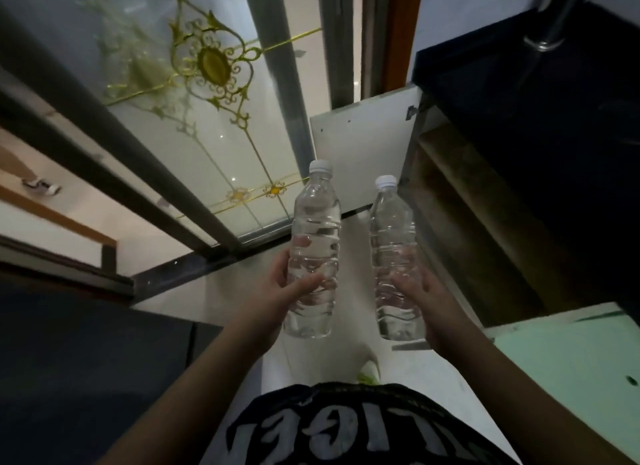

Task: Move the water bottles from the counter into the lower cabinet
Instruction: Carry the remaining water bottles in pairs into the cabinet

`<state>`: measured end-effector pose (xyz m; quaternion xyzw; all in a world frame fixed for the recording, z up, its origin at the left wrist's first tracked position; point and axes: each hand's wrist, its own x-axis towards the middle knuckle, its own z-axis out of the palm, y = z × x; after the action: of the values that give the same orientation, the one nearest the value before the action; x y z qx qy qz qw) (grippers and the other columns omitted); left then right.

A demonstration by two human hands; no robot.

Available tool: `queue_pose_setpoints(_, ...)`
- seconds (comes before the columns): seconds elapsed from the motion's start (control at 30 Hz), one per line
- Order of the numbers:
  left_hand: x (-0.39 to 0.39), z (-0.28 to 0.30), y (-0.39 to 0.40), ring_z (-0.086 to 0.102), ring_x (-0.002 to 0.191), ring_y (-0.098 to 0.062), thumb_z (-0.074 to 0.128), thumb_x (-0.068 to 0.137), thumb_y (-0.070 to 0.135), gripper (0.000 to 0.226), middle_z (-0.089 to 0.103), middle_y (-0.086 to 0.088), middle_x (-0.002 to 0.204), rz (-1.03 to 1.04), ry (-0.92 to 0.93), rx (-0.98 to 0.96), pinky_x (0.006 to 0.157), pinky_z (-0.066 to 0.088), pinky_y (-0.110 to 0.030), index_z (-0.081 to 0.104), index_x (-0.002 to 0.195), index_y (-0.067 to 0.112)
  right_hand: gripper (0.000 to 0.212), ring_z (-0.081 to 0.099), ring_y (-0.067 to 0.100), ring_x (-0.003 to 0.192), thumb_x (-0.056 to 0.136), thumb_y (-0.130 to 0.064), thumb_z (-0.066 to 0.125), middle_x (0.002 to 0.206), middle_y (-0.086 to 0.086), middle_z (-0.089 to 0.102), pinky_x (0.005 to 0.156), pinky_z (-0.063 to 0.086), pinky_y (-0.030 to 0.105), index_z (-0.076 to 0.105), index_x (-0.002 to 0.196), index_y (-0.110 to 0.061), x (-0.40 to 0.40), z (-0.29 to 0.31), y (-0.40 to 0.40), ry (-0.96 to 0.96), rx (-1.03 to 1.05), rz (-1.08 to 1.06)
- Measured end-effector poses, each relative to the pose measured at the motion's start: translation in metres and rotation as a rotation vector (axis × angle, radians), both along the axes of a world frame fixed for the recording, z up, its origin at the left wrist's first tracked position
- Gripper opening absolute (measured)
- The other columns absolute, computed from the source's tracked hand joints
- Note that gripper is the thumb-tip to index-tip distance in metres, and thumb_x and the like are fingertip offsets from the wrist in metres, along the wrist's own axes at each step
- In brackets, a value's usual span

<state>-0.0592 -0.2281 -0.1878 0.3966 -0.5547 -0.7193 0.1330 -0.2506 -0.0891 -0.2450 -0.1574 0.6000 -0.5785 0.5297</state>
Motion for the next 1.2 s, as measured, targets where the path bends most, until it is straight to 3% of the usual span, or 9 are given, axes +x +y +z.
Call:
queue_pose_setpoints(0.13,-0.039,-0.01,-0.038,0.07,0.101,-0.026,0.074,0.077,0.019,0.042,0.073,-0.006,0.11,-0.077,0.023,0.067,0.082,0.057,-0.038,0.063,0.114,0.036,0.057,0.071,0.009,0.094,0.078,-0.036,0.073,0.116,0.001,0.07,0.074,0.052,0.025,0.053,0.131,-0.026,-0.021,-0.004,-0.02,-0.008,0.012,-0.067)
queue_pose_setpoints(0.27,-0.078,-0.027,-0.084,0.069,0.103,-0.029,0.072,0.081,0.015,0.046,0.072,-0.01,0.112,-0.202,0.02,0.157,0.085,0.058,-0.041,0.059,0.122,0.03,0.067,0.069,0.028,0.104,0.072,-0.03,0.08,0.115,0.008,0.072,0.091,0.054,0.044,0.052,0.133,-0.021,-0.038,-0.013,-0.041,-0.058,0.025,-0.176)
queue_pose_setpoints(0.43,-0.128,-0.05,-0.152,0.069,0.103,-0.03,0.08,0.074,0.028,0.066,0.073,-0.005,0.111,-0.362,-0.019,0.178,0.092,0.053,-0.051,0.051,0.133,0.031,0.056,0.071,0.024,0.098,0.074,-0.017,0.078,0.109,0.006,0.074,0.069,0.056,0.023,0.057,0.125,-0.02,-0.055,-0.023,-0.082,-0.057,0.065,-0.332)
queue_pose_setpoints(0.6,-0.173,-0.063,-0.217,0.069,0.101,-0.032,0.076,0.079,0.024,0.04,0.072,-0.006,0.109,-0.521,-0.063,0.218,0.092,0.052,-0.058,0.064,0.114,0.04,0.053,0.07,0.028,0.101,0.071,-0.012,0.074,0.105,0.005,0.075,0.078,0.055,0.032,0.06,0.122,-0.019,-0.061,-0.035,-0.13,-0.105,0.068,-0.573)
queue_pose_setpoints(0.73,-0.209,-0.075,-0.246,0.069,0.102,-0.034,0.079,0.075,0.025,0.061,0.068,-0.01,0.119,-0.628,-0.128,0.303,0.081,0.059,-0.048,0.055,0.129,0.035,0.054,0.07,0.024,0.098,0.072,-0.013,0.075,0.105,0.003,0.074,0.076,0.055,0.033,0.06,0.123,-0.022,-0.066,-0.046,-0.152,-0.14,0.077,-0.701)
queue_pose_setpoints(0.87,-0.245,-0.096,-0.254,0.07,0.1,-0.031,0.076,0.075,0.012,0.066,0.065,-0.012,0.122,-0.767,-0.178,0.295,0.071,0.06,-0.037,0.052,0.132,0.035,0.048,0.066,0.028,0.104,0.072,-0.018,0.076,0.109,0.006,0.072,0.091,0.053,0.048,0.064,0.118,-0.024,-0.083,-0.061,-0.159,-0.17,0.095,-0.806)
queue_pose_setpoints(1.0,-0.281,-0.13,-0.25,0.07,0.093,-0.026,0.076,0.073,0.004,0.071,0.064,-0.014,0.118,-0.899,-0.218,0.271,0.073,0.058,-0.041,0.049,0.127,0.041,0.049,0.067,0.03,0.097,0.061,-0.033,0.086,0.105,0.013,0.069,0.082,0.057,0.039,0.069,0.107,-0.027,-0.107,-0.088,-0.156,-0.195,0.108,-0.827)
queue_pose_setpoints(1.1,-0.307,-0.153,-0.24,0.07,0.089,-0.005,0.075,0.077,0.0,0.071,0.07,0.012,0.105,-0.98,-0.251,0.212,0.073,0.058,-0.03,0.053,0.108,0.061,0.049,0.067,0.031,0.106,0.07,-0.026,0.08,0.114,0.012,0.069,0.088,0.056,0.044,0.063,0.117,-0.024,-0.125,-0.115,-0.153,-0.175,0.145,-0.835)
queue_pose_setpoints(1.2,-0.333,-0.169,-0.233,0.061,0.074,0.022,0.063,0.09,0.001,0.056,0.06,0.031,0.094,-0.991,-0.301,0.167,0.058,0.047,-0.003,0.045,0.102,0.053,0.051,0.068,0.027,0.107,0.075,-0.024,0.076,0.116,0.008,0.07,0.088,0.055,0.041,0.059,0.123,-0.023,-0.147,-0.14,-0.151,-0.182,0.168,-0.866)
